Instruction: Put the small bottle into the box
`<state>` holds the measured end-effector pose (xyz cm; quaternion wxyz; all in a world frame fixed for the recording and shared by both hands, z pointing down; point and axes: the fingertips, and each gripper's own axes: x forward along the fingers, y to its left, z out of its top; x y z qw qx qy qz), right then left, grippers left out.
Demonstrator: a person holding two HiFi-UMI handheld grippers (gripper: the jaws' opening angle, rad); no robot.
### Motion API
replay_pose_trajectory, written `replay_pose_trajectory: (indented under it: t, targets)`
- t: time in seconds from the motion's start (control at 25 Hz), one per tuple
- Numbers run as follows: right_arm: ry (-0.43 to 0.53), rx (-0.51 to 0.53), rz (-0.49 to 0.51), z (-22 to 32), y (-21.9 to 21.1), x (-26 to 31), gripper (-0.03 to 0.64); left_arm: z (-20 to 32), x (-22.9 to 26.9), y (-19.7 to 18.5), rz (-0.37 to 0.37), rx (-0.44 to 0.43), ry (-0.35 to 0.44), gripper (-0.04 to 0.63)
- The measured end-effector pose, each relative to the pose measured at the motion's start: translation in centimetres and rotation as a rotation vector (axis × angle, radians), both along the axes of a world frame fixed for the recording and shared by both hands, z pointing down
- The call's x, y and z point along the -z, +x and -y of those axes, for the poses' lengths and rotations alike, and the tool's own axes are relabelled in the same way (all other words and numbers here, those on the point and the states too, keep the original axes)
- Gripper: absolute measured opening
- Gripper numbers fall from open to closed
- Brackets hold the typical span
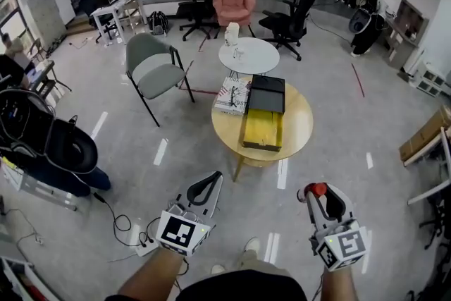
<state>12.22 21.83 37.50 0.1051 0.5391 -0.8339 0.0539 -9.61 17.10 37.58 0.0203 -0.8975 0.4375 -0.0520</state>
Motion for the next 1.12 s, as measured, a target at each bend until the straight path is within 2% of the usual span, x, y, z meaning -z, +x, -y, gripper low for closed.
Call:
replay_pose_trajectory:
  t: [0.72, 1.12]
  targets:
    - [0.003, 0.083, 0.036, 10.7, 5.1, 0.3, 0.149, 10.3, 1.8, 5.8, 0.010, 0.056, 0.014, 0.017]
    - [-0.006, 0.126, 0.042, 13.2, 7.8, -0.1, 0.149, 11.0, 1.2, 7.4, 0.021, 0.116, -0.025, 0.017]
